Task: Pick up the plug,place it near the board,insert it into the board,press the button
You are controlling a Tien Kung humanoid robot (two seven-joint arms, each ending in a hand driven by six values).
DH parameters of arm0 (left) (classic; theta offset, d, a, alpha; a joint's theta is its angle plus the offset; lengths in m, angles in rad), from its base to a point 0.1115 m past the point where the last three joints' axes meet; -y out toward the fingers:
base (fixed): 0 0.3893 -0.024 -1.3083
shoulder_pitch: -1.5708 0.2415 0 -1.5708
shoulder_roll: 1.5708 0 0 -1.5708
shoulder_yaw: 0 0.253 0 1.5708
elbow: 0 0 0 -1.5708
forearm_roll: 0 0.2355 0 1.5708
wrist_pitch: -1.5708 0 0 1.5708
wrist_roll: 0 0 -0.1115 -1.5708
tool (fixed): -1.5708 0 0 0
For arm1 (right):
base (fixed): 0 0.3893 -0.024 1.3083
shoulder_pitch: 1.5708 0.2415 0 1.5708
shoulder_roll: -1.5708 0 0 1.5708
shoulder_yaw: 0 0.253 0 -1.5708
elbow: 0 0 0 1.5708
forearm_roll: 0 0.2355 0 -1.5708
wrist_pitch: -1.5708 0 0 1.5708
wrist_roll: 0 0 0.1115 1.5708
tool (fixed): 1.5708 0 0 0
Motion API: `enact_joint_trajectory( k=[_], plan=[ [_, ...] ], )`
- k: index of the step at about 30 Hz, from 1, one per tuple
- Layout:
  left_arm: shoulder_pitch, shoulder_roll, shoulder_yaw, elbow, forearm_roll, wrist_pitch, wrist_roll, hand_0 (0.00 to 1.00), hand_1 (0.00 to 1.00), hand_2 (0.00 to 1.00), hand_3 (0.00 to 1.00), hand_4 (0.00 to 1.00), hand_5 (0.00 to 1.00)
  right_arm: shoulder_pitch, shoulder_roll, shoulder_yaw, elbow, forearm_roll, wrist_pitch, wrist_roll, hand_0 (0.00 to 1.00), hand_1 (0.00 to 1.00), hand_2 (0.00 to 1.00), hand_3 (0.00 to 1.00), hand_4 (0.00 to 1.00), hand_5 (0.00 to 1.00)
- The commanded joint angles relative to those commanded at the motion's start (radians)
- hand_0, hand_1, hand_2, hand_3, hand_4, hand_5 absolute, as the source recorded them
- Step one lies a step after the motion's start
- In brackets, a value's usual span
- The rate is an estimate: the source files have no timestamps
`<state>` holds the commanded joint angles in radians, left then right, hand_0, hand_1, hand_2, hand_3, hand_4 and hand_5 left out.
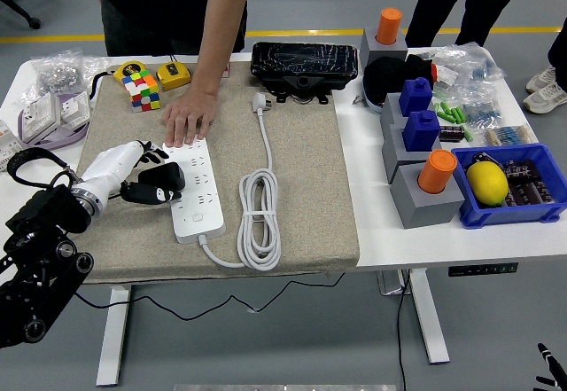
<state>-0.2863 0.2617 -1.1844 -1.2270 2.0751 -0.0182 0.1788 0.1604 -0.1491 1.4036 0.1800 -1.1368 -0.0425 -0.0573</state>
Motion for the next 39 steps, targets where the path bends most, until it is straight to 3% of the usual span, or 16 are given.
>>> enact_joint_trajectory(
  k=[3,4,10,11,17,30,39],
  plan=[
    [0.000,0.001,0.002,0.001,0.002,0.006,-0.002,0.536,0.693,0.660,0.645,0.998,0.311,-0.001,-0.001,0.000,0.000,0.000,0.000,-0.001,0.815,0.757,0.735,0.777,0.998,0.998],
    [-0.001,0.002,0.004,0.002,0.003,0.007,-0.003,0.467,0.673,0.630,0.606,0.971,0.267,-0.001,-0.001,0.002,0.000,-0.002,0.000,-0.001,0.814,0.757,0.734,0.776,0.998,0.998],
    [0.004,0.003,0.014,0.002,0.008,0.022,-0.005,0.467,0.673,0.630,0.606,0.971,0.267,-0.003,0.000,-0.002,0.000,0.002,0.000,-0.001,0.814,0.757,0.734,0.776,0.998,0.998],
    [0.005,0.004,0.016,0.001,0.009,0.025,-0.006,0.415,0.655,0.612,0.583,0.864,0.233,-0.004,0.000,-0.002,0.000,0.002,0.000,-0.001,0.814,0.757,0.735,0.777,0.998,0.998],
    [0.009,0.006,0.023,0.004,0.011,0.033,-0.005,0.384,0.643,0.609,0.578,0.833,0.263,-0.006,0.000,-0.005,0.000,0.002,0.000,-0.001,0.814,0.757,0.735,0.778,0.998,0.998],
    [0.006,0.006,0.032,0.003,0.011,0.052,-0.004,0.355,0.636,0.604,0.566,0.818,0.281,-0.003,-0.001,-0.007,0.000,0.005,-0.002,-0.003,0.813,0.757,0.735,0.780,0.998,0.998],
    [-0.001,0.010,0.030,0.000,0.009,0.042,-0.002,0.332,0.617,0.590,0.545,0.820,0.288,-0.001,-0.002,-0.009,0.000,0.007,-0.004,-0.004,0.814,0.757,0.735,0.779,0.998,0.998]
  ],
)
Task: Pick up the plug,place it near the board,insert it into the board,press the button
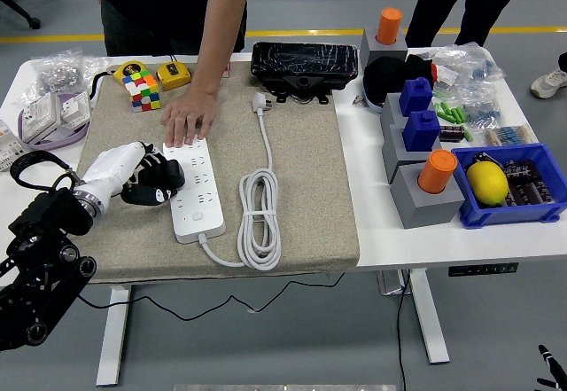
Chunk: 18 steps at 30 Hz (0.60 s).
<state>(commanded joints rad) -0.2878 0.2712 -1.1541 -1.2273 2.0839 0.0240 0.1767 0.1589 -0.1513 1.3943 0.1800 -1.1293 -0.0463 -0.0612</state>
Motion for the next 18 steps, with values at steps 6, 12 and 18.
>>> enact_joint_trajectory(
  k=[6,12,18],
  plan=[
    [-0.004,-0.001,-0.001,-0.001,-0.002,-0.005,-0.001,0.309,0.604,0.554,0.523,0.823,0.290,0.003,-0.001,0.001,0.000,-0.001,-0.001,0.000,0.814,0.757,0.734,0.778,0.998,0.998],
    [-0.004,-0.001,0.001,-0.003,-0.009,-0.014,-0.002,0.276,0.426,0.410,0.430,0.826,0.285,0.003,-0.001,0.002,0.000,-0.001,-0.002,0.000,0.813,0.757,0.735,0.779,0.998,0.998],
    [-0.003,-0.001,0.001,-0.007,-0.009,-0.013,-0.002,0.259,0.326,0.334,0.390,0.828,0.288,0.003,0.000,0.004,0.000,-0.002,-0.001,0.000,0.812,0.757,0.735,0.779,0.998,0.998]
  ],
)
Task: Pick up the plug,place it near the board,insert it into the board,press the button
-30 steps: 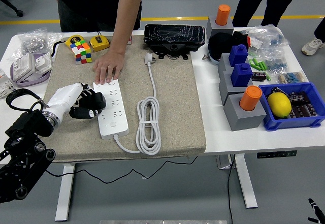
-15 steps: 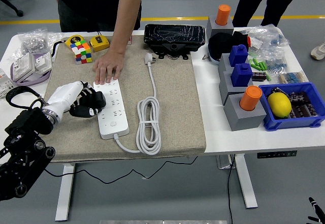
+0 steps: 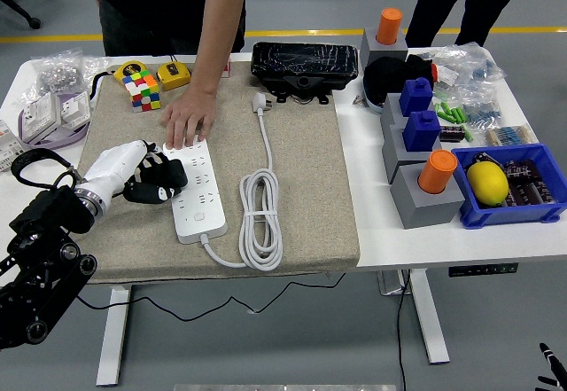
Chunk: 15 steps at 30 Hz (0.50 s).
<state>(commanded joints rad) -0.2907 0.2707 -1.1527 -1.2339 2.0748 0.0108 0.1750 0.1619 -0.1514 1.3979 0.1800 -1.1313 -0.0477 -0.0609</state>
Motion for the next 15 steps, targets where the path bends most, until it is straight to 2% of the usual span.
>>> enact_joint_trajectory(
  k=[15],
  plan=[
    [0.005,0.005,-0.062,-0.046,-0.007,0.014,-0.032,0.251,0.293,0.309,0.381,0.833,0.286,-0.004,0.000,0.001,0.000,0.003,0.001,-0.001,0.811,0.756,0.734,0.779,0.998,0.998]
  ],
)
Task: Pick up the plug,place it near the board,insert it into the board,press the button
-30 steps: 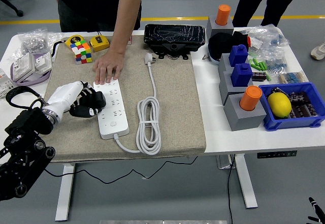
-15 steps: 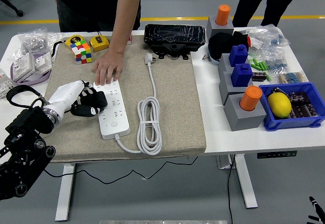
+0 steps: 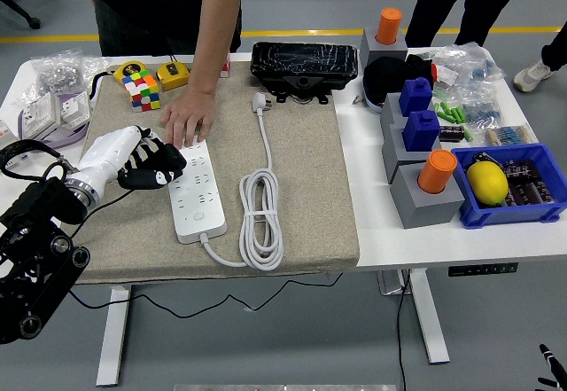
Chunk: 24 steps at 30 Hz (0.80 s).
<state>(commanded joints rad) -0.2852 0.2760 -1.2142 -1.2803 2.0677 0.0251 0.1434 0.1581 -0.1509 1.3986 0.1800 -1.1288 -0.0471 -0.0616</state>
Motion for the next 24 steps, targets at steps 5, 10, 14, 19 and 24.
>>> enact_joint_trajectory(
  k=[5,10,14,19,24],
  plan=[
    [0.006,0.006,-0.022,-0.005,0.003,0.002,-0.007,0.251,0.291,0.308,0.381,0.836,0.286,-0.002,0.001,-0.001,0.000,0.000,0.000,0.000,0.810,0.756,0.734,0.779,0.998,0.998],
    [0.016,0.009,-0.061,0.022,0.012,-0.004,-0.012,0.251,0.291,0.308,0.381,0.836,0.286,-0.002,0.002,0.000,0.000,0.000,0.000,0.000,0.810,0.756,0.734,0.779,0.998,0.998],
    [0.028,0.012,-0.100,0.054,0.020,-0.012,-0.020,0.284,0.314,0.334,0.397,0.839,0.283,-0.003,0.003,0.000,0.000,0.000,0.000,-0.001,0.811,0.756,0.734,0.779,0.998,0.998],
    [0.048,0.019,-0.148,0.083,0.044,-0.035,-0.022,0.320,0.381,0.410,0.441,0.840,0.270,-0.003,0.003,0.003,0.000,-0.002,0.000,-0.001,0.811,0.755,0.734,0.779,0.998,0.998],
    [0.065,0.029,-0.163,0.084,0.056,-0.067,-0.016,0.347,0.446,0.453,0.472,0.844,0.231,-0.001,0.002,0.004,0.000,-0.002,0.000,-0.001,0.810,0.755,0.734,0.779,0.998,0.998]
  ],
)
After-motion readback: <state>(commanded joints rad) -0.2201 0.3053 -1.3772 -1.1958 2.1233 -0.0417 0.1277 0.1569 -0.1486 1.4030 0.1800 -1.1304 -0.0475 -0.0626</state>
